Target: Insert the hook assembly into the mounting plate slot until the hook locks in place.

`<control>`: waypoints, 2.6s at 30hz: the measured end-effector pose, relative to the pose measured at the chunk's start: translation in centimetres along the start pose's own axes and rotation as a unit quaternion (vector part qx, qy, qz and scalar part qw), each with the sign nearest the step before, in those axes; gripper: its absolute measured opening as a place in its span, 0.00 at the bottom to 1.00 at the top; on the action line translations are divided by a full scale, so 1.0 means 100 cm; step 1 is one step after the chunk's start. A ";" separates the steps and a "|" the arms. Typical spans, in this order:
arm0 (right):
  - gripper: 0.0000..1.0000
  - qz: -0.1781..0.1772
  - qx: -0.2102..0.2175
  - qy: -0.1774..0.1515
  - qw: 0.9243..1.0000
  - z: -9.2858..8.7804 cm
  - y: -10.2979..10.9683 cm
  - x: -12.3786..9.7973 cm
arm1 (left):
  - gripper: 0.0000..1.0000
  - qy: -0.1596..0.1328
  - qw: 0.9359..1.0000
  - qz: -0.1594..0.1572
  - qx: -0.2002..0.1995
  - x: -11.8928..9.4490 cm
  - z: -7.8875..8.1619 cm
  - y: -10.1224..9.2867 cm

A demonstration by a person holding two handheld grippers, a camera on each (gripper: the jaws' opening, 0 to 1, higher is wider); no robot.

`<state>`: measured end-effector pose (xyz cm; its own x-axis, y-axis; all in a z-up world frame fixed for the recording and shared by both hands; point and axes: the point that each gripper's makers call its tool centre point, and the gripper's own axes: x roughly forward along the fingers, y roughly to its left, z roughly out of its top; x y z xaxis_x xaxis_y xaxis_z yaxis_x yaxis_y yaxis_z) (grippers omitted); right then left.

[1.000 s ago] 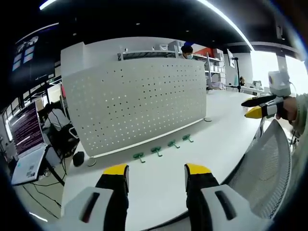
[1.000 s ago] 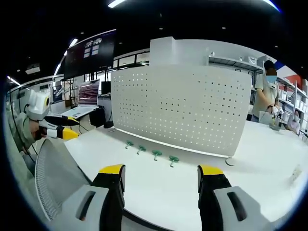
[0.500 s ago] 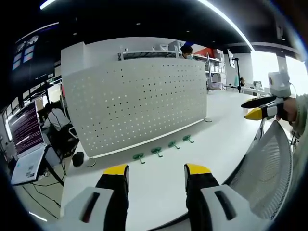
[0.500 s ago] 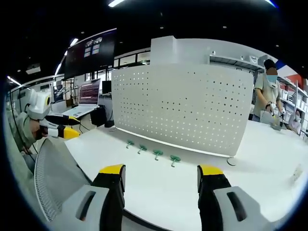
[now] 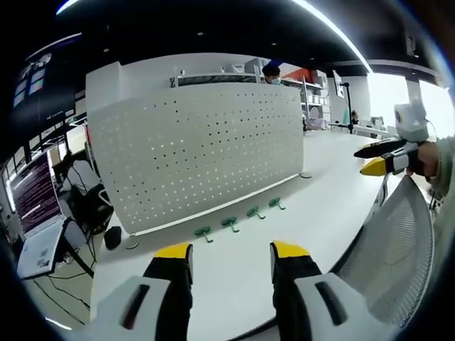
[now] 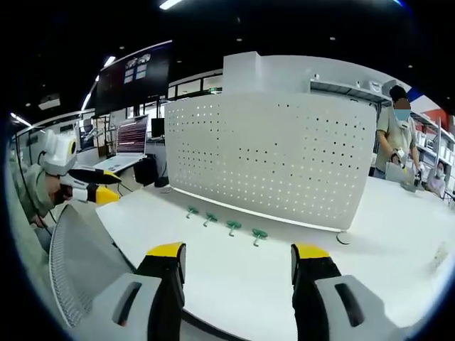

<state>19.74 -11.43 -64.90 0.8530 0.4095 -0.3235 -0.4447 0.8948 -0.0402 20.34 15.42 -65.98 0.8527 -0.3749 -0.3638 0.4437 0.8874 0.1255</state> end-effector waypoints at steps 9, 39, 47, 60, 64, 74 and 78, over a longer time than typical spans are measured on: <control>0.59 0.004 0.000 0.003 1.000 -0.001 0.003 0.001 | 0.36 0.004 0.998 -0.027 0.065 0.013 0.018 0.008; 0.58 -0.011 0.009 0.007 1.000 -0.002 -0.003 -0.001 | 0.33 0.115 0.950 -0.178 0.228 0.092 0.015 0.039; 0.58 -0.014 0.017 0.009 1.000 -0.003 -0.001 0.003 | 0.32 0.135 0.930 -0.213 0.268 0.113 0.006 0.045; 0.57 -0.022 0.028 0.018 0.999 -0.009 0.002 0.004 | 0.26 0.159 0.903 -0.246 0.315 0.147 -0.002 0.059; 0.57 -0.028 0.030 0.019 0.999 -0.008 0.000 0.002 | 0.25 0.164 0.896 -0.258 0.323 0.155 -0.007 0.062; 0.57 -0.042 0.034 0.021 0.998 -0.006 -0.001 -0.001 | 0.20 0.184 0.883 -0.272 0.334 0.176 -0.024 0.070; 0.57 -0.050 0.035 0.019 0.998 -0.004 -0.003 -0.006 | 0.19 0.190 0.882 -0.275 0.333 0.184 -0.029 0.072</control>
<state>19.30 -11.98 -65.05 0.8808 0.3110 -0.3570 -0.3357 0.9419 -0.0077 38.45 15.72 -74.39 0.3600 -0.4698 -0.8061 0.9328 0.1975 0.3014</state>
